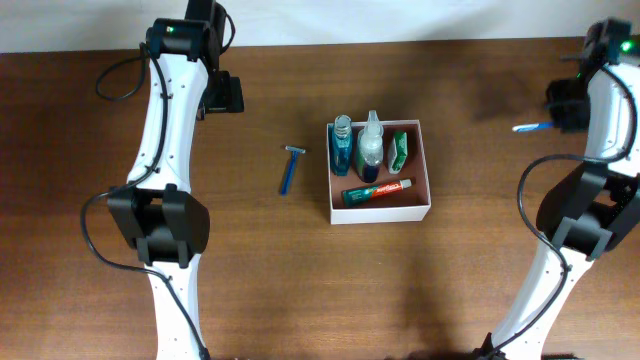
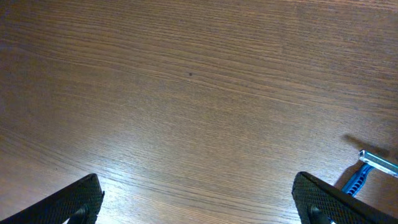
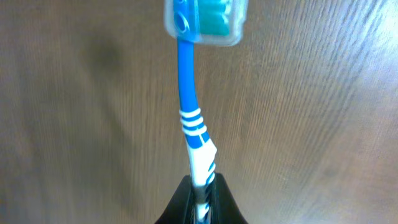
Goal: Pack container
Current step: 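Lift the blue toothbrush and carry it over the pink box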
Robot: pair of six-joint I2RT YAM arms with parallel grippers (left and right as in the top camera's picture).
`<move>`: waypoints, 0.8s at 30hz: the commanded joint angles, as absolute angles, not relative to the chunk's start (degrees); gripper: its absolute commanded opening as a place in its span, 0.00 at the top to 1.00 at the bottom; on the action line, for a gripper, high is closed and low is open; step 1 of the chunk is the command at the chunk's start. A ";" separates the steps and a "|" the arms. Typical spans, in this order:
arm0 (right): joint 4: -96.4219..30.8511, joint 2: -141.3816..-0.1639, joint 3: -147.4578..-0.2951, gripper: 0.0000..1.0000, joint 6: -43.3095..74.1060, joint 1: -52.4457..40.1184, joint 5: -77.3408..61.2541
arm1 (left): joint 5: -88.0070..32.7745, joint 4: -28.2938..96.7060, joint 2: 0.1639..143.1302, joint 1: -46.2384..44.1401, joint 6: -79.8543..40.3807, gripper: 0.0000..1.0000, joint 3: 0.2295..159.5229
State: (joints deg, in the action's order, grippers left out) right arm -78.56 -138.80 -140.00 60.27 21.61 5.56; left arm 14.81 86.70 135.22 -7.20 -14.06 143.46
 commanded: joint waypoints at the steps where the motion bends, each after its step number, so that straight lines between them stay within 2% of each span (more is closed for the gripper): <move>1: -83.70 -136.33 -148.49 0.96 45.98 19.18 5.80 | 14.33 86.54 134.67 -6.96 -13.39 0.00 143.33; 9: -97.38 -136.31 -163.13 0.96 31.57 12.19 5.82 | 14.33 86.54 134.67 -6.96 -13.39 0.01 143.33; 11: -97.34 -135.76 -163.54 0.97 24.51 9.74 2.07 | 14.33 86.54 134.67 -6.96 -13.39 0.01 143.33; 24: -97.36 -130.43 -160.31 0.95 13.26 -2.96 0.38 | 14.33 86.59 134.67 -6.96 -13.39 0.01 143.33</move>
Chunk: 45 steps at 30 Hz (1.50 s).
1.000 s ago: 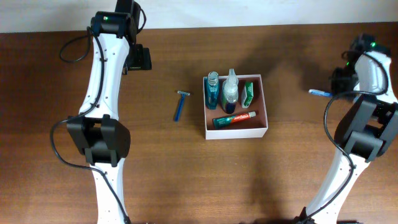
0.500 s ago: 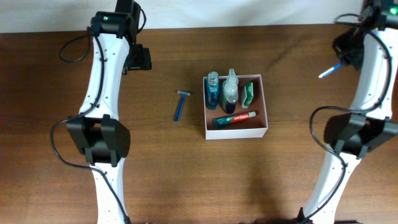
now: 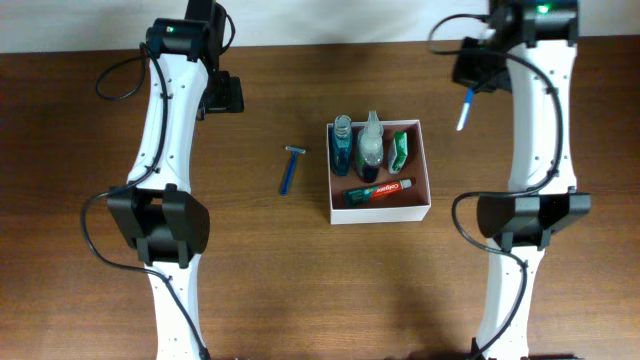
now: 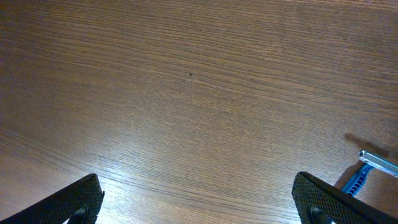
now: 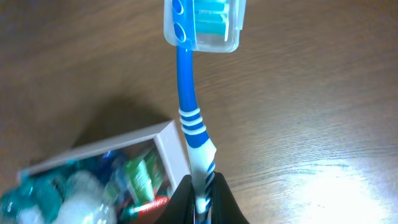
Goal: Pack container
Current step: 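Lift the blue toothbrush and carry it over the pink box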
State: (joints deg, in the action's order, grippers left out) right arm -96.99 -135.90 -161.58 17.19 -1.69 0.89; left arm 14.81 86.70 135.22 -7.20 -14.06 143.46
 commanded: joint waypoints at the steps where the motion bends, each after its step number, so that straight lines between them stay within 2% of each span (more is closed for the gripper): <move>1: -97.36 -129.25 -159.13 0.95 13.26 -3.29 0.14 | 14.33 86.61 134.67 -6.96 -13.39 0.01 143.33; 9: -97.36 -119.22 -144.11 0.96 13.32 -4.23 -11.25 | 14.33 86.48 134.67 -6.96 -13.39 0.01 143.33; 25: -95.88 -116.62 -118.67 0.95 8.99 -11.09 -5.34 | 14.33 86.13 134.67 -6.96 -13.39 0.01 143.33; 36: -88.55 -116.73 -115.61 0.95 24.73 -11.27 -5.34 | 14.33 86.15 134.67 -6.96 -13.39 0.01 143.33; 45: -85.06 -117.45 -113.40 0.94 29.47 -12.01 -5.13 | 14.33 86.15 134.67 -6.96 -13.39 0.01 143.33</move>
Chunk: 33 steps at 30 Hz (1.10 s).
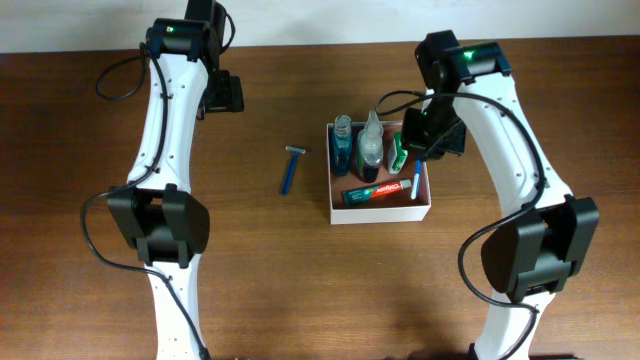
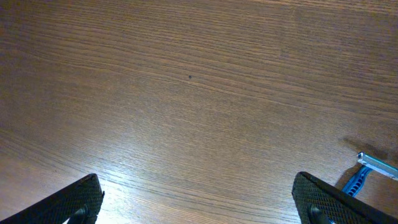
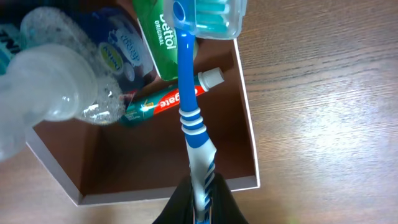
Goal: Pack container
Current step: 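Lift the blue toothbrush and carry it over the pink box, then lower the toothbrush into the box beside the Colgate tube, open right gripper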
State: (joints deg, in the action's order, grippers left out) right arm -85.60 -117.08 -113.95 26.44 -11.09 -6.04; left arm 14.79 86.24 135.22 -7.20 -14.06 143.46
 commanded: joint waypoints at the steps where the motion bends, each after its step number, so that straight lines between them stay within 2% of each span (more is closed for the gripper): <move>1: -84.93 -117.54 -113.40 0.94 29.47 -12.12 -5.10 | 14.33 86.15 134.67 -6.96 -13.39 0.01 143.33; 10: -84.12 -118.67 -112.55 0.94 32.08 -14.31 -3.70 | 14.33 86.15 134.67 -6.96 -13.39 0.01 143.33; 13: -83.90 -118.67 -111.22 0.88 32.51 -14.72 -0.91 | 14.35 86.17 134.67 -6.96 -13.39 0.01 143.33; 33: -80.40 -118.67 -106.98 0.87 33.71 -14.72 -2.66 | 14.35 86.15 134.67 -6.96 -13.39 0.01 143.33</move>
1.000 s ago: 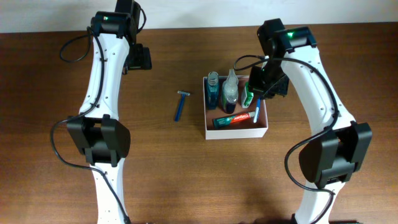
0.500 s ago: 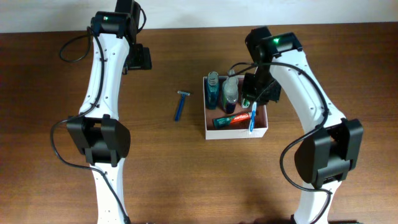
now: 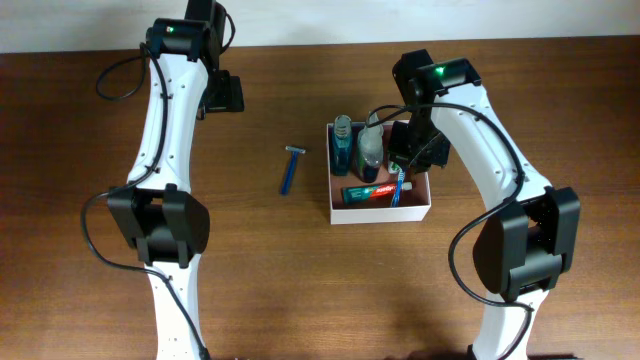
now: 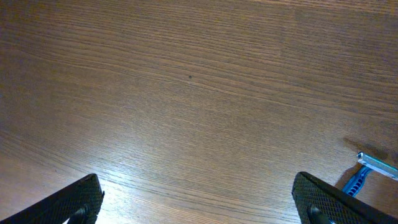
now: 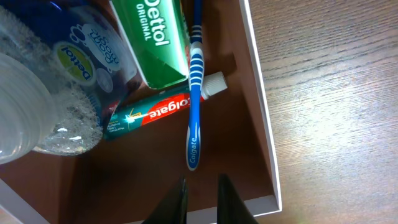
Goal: Pack container
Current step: 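Lower the toothbrush into the box beside the Colgate tube, open right gripper, then raise the right gripper and retract it to the right side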
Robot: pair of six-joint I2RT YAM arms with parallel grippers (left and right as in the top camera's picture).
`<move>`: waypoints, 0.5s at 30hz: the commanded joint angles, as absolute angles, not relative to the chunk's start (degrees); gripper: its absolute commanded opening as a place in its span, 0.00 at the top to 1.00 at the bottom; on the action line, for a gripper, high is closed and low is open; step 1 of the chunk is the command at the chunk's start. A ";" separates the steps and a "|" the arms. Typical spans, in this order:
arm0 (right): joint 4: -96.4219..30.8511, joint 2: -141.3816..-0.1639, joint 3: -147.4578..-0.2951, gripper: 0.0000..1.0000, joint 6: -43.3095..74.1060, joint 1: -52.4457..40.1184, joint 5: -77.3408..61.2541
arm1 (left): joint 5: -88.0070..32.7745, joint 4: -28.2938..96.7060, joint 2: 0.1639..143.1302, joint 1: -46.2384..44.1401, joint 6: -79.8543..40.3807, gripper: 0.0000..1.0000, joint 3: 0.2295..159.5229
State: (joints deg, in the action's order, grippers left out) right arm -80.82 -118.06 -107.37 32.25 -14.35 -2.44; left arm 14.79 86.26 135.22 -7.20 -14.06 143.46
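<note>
The white box [image 3: 431,208] with a brown floor holds a blue bottle [image 3: 342,142], a clear bottle [image 3: 371,140], a green Dettol pack [image 5: 155,37] and a toothpaste tube [image 5: 158,112]. The blue toothbrush [image 5: 195,106] lies inside it, across the toothpaste cap. My right gripper [image 5: 200,190] hovers just over the box floor, open, a narrow gap between its fingers and nothing in it. A blue razor [image 3: 290,170] lies on the table left of the box; its head shows in the left wrist view [image 4: 376,165]. My left gripper [image 4: 199,202] is wide open over bare wood at the back left.
The brown wooden table [image 3: 300,280] carries only the box and the razor. Both arm bases stand at the front edge, left arm [image 3: 165,230] and right arm [image 3: 520,250].
My right gripper let go of the toothbrush, which now lies in the box over the toothpaste. The gripper has opened slightly and shifted a little left. The left arm is unchanged.
My right gripper held the toothbrush at the table's far right edge. Then it was behind the box's right corner, then over the box's right side with the brush pointing in. Now the brush lies inside, released. The left gripper stayed open and still throughout.
</note>
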 commanded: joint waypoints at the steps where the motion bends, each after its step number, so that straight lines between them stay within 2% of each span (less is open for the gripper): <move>1: -79.81 -118.67 -106.98 0.87 33.71 -14.72 -2.74 | 14.35 86.15 134.67 -6.96 -13.39 0.01 143.33; 3: -78.65 -118.65 -107.37 0.80 33.67 -14.59 -2.72 | 14.35 86.13 134.67 -6.96 -13.39 0.01 143.33; 12: -83.72 -118.65 -125.14 0.17 28.71 -7.62 -2.66 | 14.33 86.13 134.67 -6.96 -13.39 0.01 143.33; 15: -87.11 -118.65 -132.92 0.04 27.62 -2.83 -2.48 | 14.33 86.13 134.67 -6.96 -13.39 0.01 143.33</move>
State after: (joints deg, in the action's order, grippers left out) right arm -85.58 -119.28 -126.56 29.71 -7.22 -3.07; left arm 14.79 86.24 135.22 -7.20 -14.06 143.46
